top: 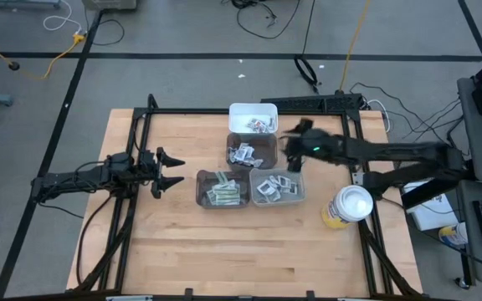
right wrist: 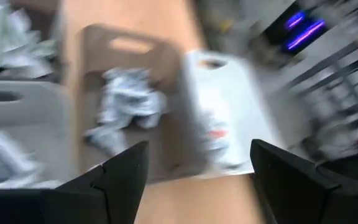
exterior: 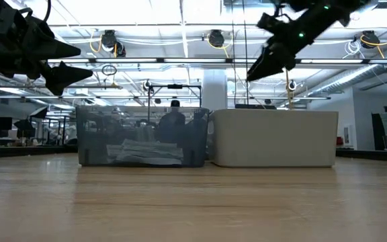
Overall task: Pick & Place First Aid Supplies
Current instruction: Return to Home Position
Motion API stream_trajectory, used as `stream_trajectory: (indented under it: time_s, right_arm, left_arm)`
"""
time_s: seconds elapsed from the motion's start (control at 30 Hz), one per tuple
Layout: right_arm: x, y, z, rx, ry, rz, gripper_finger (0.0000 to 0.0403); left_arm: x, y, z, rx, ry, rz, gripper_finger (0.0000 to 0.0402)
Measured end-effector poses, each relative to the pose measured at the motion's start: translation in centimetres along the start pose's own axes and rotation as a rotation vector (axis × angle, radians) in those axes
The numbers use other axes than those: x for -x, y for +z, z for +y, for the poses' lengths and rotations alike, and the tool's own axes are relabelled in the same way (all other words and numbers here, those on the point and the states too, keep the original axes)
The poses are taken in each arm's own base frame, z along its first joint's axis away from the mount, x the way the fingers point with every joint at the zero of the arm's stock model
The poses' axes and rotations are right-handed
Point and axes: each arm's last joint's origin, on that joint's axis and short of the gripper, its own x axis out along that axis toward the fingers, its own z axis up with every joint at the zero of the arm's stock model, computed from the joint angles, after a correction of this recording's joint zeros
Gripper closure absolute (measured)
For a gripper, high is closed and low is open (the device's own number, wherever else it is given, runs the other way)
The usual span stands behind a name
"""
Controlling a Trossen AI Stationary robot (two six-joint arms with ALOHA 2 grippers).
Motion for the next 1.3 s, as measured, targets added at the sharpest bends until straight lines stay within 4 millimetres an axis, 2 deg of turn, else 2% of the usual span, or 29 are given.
stream_trajectory:
  time_s: [0.2,0.4,0.6,0.83,0.93,1.13,1.3]
  right_arm:
    - [3.7,-3.6,-3.5,-0.077,-0.257,-0.267,0.0133]
    - [6.5,-8.2,-5.2,-0.345,-0.483,-0.495,0.0132]
    - [7.2,-12.3,-4.1,-0.493,-0.413,-0.671,0.0132]
    - [6.6,-15.6,-2.2,-0.572,-0.364,-0.705,0.0133]
    - [6.7,-15.8,-2.0,-0.576,-0.367,-0.724,0.0133]
    - [6.2,-16.9,-1.4,-0.579,-0.362,-0.586,0.0135]
    - [6.3,-17.4,-1.1,-0.581,-0.347,-0.545,0.0135]
  left_arm:
    - [0.0,0.0,0.0,0.000,0.000,0.000,0.0091]
    - [0.0,0.0,0.0,0.000,0.000,0.000,0.0091]
    - [0.0,0.0,0.0,0.000,0.000,0.000,0.0091]
    - [0.0,0.0,0.0,0.000,0.000,0.000,0.0091]
    - [0.0,0.0,0.0,0.000,0.000,0.000,0.0091]
    - [0.0,0.0,0.0,0.000,0.000,0.000,0.0091]
    - [0.0,0.0,0.0,0.000,0.000,0.000,0.0091]
